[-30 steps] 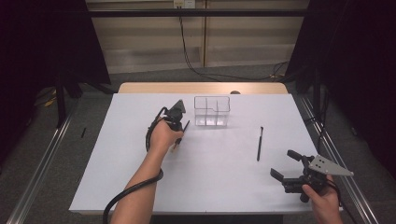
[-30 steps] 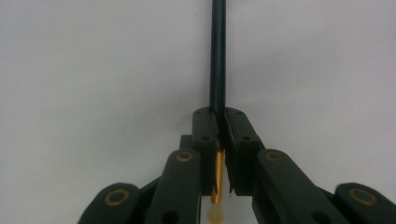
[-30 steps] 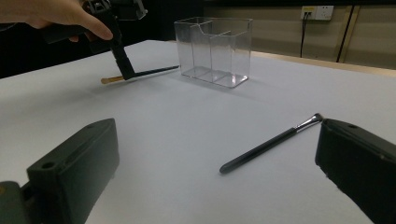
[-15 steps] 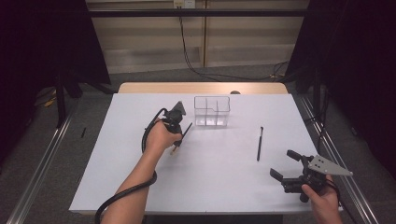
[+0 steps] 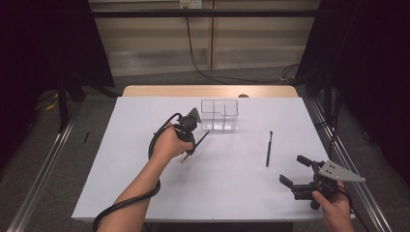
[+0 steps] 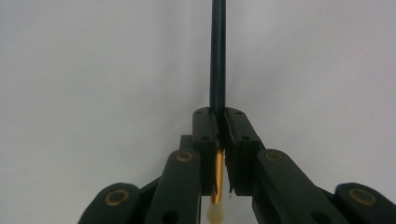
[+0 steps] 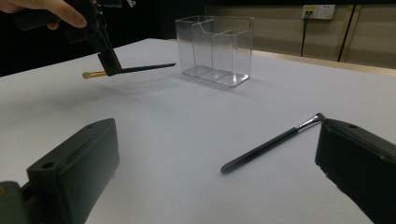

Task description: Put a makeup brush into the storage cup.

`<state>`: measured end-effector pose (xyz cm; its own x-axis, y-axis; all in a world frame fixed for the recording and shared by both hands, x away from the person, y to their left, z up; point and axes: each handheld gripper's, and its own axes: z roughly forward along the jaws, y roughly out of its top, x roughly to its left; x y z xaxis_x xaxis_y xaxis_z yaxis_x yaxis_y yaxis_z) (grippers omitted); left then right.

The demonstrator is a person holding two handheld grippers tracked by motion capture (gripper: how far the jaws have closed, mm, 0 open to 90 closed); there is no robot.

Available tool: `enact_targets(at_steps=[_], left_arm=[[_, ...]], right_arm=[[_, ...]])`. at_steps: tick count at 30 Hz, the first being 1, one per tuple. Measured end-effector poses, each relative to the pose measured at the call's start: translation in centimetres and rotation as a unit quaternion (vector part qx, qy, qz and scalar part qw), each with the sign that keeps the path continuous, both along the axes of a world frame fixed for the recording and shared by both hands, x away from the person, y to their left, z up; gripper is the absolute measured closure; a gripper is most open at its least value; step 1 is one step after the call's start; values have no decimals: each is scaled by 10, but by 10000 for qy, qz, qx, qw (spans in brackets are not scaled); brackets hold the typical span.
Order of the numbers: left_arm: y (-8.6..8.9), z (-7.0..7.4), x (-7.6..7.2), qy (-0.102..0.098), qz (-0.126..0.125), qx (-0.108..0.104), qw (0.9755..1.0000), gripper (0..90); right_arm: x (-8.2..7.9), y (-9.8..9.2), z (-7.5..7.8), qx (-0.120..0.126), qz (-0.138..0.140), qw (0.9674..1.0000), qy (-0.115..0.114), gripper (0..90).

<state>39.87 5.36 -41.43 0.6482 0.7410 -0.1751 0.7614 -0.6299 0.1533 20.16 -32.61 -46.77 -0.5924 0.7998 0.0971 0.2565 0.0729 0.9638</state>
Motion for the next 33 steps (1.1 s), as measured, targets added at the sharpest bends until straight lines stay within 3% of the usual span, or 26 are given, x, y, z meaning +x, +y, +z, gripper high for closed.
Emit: enact_targets(at_steps=[7,11,23,33], left_arm=[[-12,5,-9,-2,-316,-192,9993,838],[-18,7,-14,-4,-540,-184,9984,838],[-27,13,-26,-64,-1101,-413,9930,838],[-34,17,-35,-104,-1302,-548,9899,838]], right_arm=[[0,0,0,15,8,10000,2,0],[1,0,0,25,5,10000,30,0],[3,-3,0,40,6,9998,180,0],[8,7,6,-205,135,9995,214,0]])
